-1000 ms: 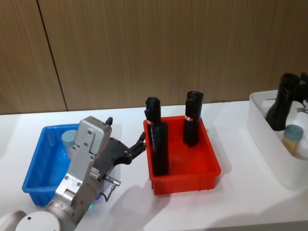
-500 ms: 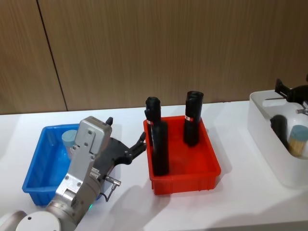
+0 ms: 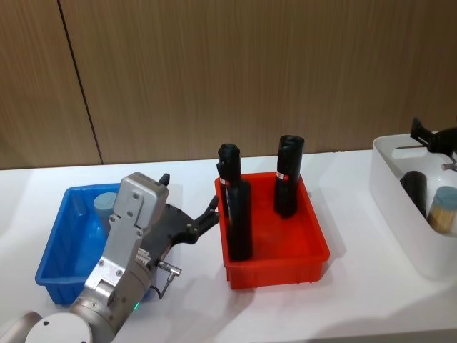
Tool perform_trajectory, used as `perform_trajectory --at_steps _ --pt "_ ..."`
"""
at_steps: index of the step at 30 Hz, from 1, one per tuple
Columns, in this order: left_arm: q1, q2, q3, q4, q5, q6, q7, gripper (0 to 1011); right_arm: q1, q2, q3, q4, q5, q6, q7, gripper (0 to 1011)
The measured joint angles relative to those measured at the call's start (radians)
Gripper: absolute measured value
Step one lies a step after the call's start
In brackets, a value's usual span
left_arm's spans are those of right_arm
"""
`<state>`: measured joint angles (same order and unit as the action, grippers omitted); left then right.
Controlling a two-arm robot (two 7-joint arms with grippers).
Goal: Pick the cotton swabs from the blue box and place them into the white box.
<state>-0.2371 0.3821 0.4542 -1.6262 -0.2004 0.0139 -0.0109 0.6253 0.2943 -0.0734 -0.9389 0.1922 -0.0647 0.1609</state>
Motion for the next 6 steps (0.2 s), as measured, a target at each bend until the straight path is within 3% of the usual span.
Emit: perform_trajectory --at_steps 6 --pt "0.000 0.000 0.000 0.000 0.000 0.000 0.000 1004 0.000 0.000 0.000 0.002 0.000 -0.001 0.001 1002"
